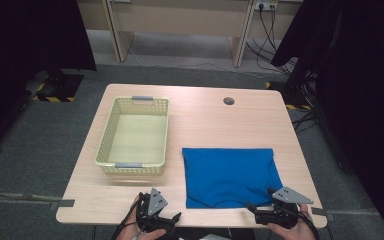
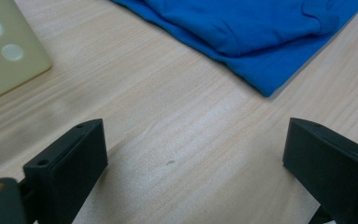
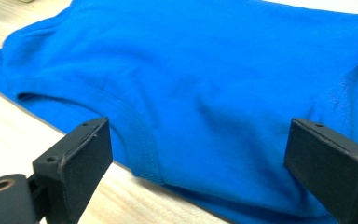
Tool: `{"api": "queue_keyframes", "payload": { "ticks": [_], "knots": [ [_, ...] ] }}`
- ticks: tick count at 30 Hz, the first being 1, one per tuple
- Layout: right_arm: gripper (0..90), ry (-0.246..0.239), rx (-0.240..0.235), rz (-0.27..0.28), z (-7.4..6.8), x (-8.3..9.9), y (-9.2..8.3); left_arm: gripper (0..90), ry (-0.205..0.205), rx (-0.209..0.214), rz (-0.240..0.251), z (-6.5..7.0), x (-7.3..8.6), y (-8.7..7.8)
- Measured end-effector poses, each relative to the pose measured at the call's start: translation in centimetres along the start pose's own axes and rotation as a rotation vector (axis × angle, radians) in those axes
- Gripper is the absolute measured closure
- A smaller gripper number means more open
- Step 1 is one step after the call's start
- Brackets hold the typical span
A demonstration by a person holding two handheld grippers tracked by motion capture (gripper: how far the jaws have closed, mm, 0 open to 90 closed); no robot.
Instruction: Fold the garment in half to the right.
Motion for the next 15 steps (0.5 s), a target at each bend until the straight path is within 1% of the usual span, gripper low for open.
{"api": "queue_keyframes", "payload": {
  "ticks": [5,15],
  "knots": [
    [7.8,0.000,0.010,-0.006,0.3,-0.4,0.5,4.3,-0.008,0.003,-0.001,-0.1,0.0,0.1],
    [8.6,-0.025,0.038,-0.046,1.1,-2.2,2.5,2.4,-0.013,0.001,0.007,-0.3,0.1,0.2]
  ]
}}
Point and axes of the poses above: each handheld gripper's, and its own axes: y roughly forward along the jaws, x roughly out of its underside, z roughly to its right, the point moved 2 cm from there along y, roughly forward along the jaws, and after that the axes turned 2 degrees about -z, right-handed, at the moved point
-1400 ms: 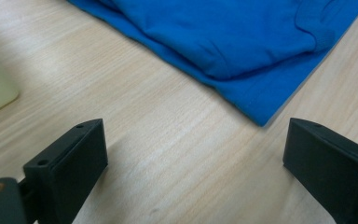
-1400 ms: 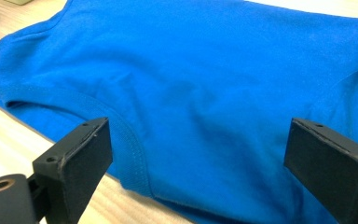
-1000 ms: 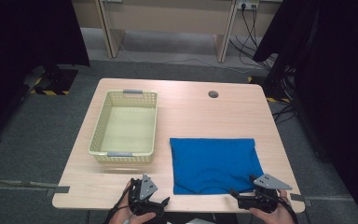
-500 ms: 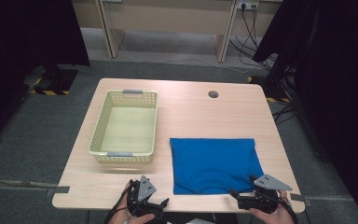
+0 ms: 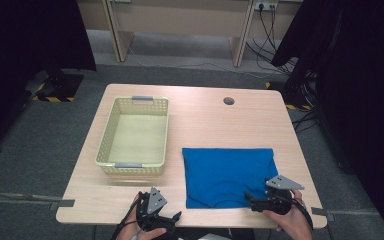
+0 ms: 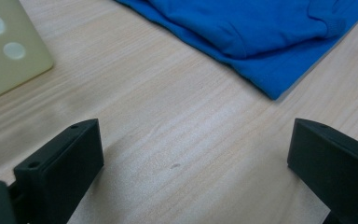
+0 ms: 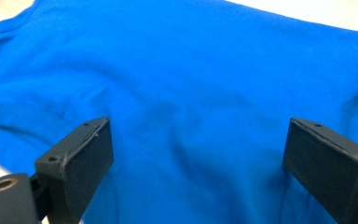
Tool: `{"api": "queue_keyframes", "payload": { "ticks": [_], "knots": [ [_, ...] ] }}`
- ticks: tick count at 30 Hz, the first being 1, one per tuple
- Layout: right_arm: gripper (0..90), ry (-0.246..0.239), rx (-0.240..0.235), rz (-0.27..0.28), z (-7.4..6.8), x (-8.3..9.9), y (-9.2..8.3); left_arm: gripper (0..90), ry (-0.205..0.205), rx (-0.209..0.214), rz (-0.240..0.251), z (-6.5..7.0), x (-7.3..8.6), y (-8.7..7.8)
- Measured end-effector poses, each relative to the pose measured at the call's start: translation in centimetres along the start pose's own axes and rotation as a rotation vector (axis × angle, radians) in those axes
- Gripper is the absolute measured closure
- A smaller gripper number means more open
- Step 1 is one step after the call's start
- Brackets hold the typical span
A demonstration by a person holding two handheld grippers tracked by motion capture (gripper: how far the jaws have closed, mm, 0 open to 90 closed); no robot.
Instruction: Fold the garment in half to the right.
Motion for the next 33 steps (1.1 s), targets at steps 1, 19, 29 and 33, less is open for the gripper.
{"api": "queue_keyframes", "payload": {
  "ticks": [1,19,29,33],
  "knots": [
    [8.8,0.001,0.002,-0.005,0.0,-0.2,0.2,2.4,0.000,0.000,0.001,0.0,0.0,0.0],
    [10.8,-0.010,0.053,-0.094,0.6,0.1,1.1,2.0,-0.002,-0.006,0.009,-0.1,0.2,-0.1],
    [10.8,0.003,0.066,-0.095,1.5,1.0,0.1,1.9,-0.003,-0.006,0.007,-0.2,0.2,-0.1],
    [10.8,0.007,0.069,-0.093,1.9,1.4,-0.4,1.9,-0.003,-0.006,0.007,-0.2,0.1,-0.1]
  ]
}}
Point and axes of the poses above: each handheld gripper's, and its own axes: y roughly forward along the jaws, x roughly out of its underside, z roughly to its right, the point moved 2 cm from there along y, roughly forward along the jaws, and after that the axes turned 2 degrees about -z, right-handed, at the moved point
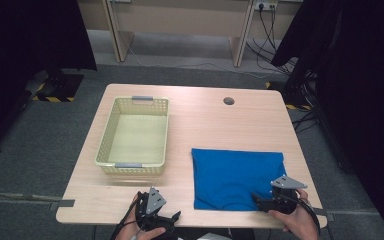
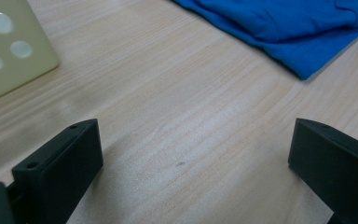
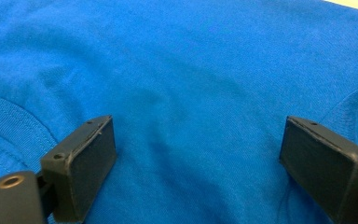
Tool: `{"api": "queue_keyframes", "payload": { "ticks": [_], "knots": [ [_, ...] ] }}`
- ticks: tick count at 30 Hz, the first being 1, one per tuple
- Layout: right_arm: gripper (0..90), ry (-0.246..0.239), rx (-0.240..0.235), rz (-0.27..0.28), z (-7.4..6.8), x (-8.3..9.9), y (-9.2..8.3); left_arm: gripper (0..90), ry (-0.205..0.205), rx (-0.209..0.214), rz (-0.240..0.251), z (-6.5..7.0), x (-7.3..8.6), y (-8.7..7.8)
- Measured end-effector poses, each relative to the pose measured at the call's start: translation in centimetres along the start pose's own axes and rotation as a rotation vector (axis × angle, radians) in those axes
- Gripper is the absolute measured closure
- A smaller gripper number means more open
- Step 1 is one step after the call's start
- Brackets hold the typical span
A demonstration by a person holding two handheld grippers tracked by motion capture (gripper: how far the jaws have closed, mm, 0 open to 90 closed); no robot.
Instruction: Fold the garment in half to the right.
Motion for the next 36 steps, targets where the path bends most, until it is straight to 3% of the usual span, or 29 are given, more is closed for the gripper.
{"api": "queue_keyframes", "payload": {
  "ticks": [18,28,36],
  "knots": [
    [10.7,0.001,0.002,0.010,1.2,0.8,-0.6,2.7,0.005,0.007,0.002,0.5,-0.3,0.3],
    [9.4,0.010,0.014,-0.004,1.1,0.7,-0.7,4.0,0.036,0.046,0.037,2.2,-2.0,1.1],
    [8.4,0.012,-0.014,0.043,0.8,0.4,-1.1,4.0,0.063,0.095,0.062,3.9,-3.9,2.6]
  ]
}}
Point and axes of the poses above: each handheld gripper's, and its own axes: y roughly forward along the jaws, x roughly out of its underside, z roughly to its right, the point moved 2 cm from there along y, roughly forward along the jaws, and after that the axes turned 2 degrees about -z, right-handed, at the moved point
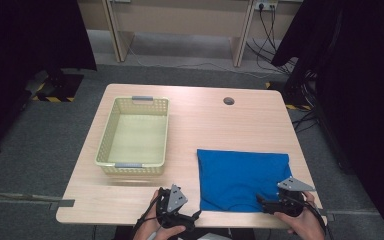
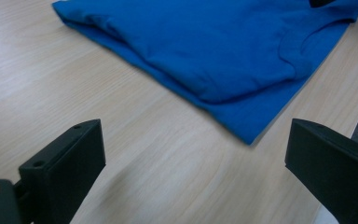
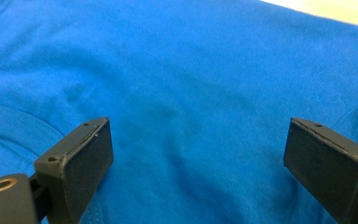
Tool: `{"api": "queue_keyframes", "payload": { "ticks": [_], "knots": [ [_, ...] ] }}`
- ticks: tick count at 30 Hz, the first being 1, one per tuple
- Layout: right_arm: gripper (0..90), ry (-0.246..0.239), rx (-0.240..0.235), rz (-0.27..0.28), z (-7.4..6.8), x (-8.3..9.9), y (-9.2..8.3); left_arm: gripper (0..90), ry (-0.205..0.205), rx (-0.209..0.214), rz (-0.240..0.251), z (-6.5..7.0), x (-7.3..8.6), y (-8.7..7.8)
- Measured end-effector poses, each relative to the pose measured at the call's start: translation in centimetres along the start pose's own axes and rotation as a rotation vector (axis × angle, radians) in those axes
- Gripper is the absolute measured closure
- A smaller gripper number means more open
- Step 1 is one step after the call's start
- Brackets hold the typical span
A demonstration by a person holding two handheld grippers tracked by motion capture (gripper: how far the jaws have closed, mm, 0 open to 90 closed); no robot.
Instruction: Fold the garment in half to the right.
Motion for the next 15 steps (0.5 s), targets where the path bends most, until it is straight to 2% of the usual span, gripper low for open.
{"api": "queue_keyframes", "payload": {
  "ticks": [8,11,15],
  "knots": [
    [8.3,-0.006,-0.012,0.021,-0.4,-0.4,-0.3,5.5,0.032,0.019,-0.004,0.7,-1.1,1.7],
    [8.4,-0.006,-0.015,0.020,-0.5,-0.4,-0.3,11.2,0.042,0.035,-0.011,0.8,-1.4,2.1],
    [8.3,-0.007,-0.016,0.025,-0.6,-0.5,-0.4,14.3,0.033,0.046,-0.027,0.8,-1.6,2.8]
  ]
}}
Point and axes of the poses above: each handheld gripper's, and its own axes: y roughly forward along the jaws, x roughly out of its underside, z roughly to its right, the point moved 2 cm from there along y, roughly forward along the jaws, and after that the axes turned 2 degrees about -z, right-handed, at the moved point
